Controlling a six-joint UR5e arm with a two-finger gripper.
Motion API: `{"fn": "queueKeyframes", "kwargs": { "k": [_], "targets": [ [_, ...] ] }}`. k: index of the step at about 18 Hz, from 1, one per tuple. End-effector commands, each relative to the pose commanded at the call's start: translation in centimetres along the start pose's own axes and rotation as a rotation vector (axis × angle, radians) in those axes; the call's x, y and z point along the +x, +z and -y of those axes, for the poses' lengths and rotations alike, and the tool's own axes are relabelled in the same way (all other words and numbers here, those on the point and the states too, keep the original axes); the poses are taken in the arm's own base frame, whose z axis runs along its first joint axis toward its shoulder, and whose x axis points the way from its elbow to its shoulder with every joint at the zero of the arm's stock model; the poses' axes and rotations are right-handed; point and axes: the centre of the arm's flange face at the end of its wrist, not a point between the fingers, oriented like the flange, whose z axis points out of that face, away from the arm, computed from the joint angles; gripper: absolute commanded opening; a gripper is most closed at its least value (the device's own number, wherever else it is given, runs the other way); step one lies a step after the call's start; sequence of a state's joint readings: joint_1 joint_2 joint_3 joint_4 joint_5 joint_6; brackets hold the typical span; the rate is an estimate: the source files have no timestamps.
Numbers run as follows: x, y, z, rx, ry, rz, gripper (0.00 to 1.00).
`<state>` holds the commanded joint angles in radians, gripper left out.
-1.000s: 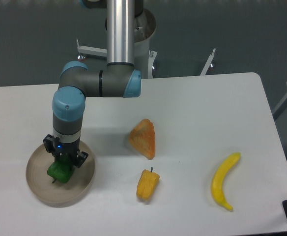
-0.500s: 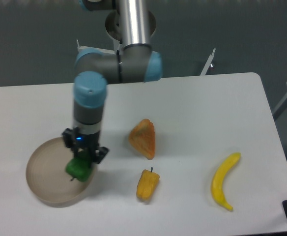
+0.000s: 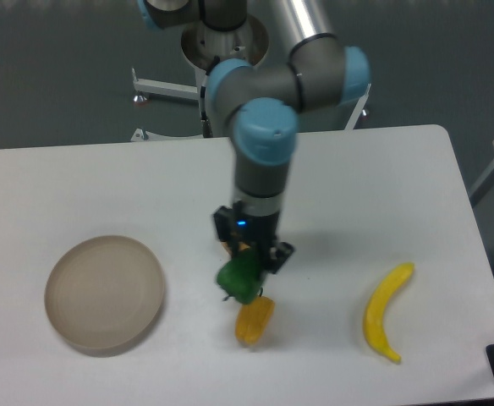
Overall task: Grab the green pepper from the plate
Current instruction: 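Lift the green pepper off the plate and carry it upward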
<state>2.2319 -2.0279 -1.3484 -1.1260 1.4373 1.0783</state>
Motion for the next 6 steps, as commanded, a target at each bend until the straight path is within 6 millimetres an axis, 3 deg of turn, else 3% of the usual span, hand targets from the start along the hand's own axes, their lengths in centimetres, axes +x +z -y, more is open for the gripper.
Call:
{"fn": "queueKeyframes", "kwargs": {
  "k": [6],
  "targets": [
    [-0.98, 0.25, 0.1, -0.025, 0.006, 0.024, 0.36]
  ]
}}
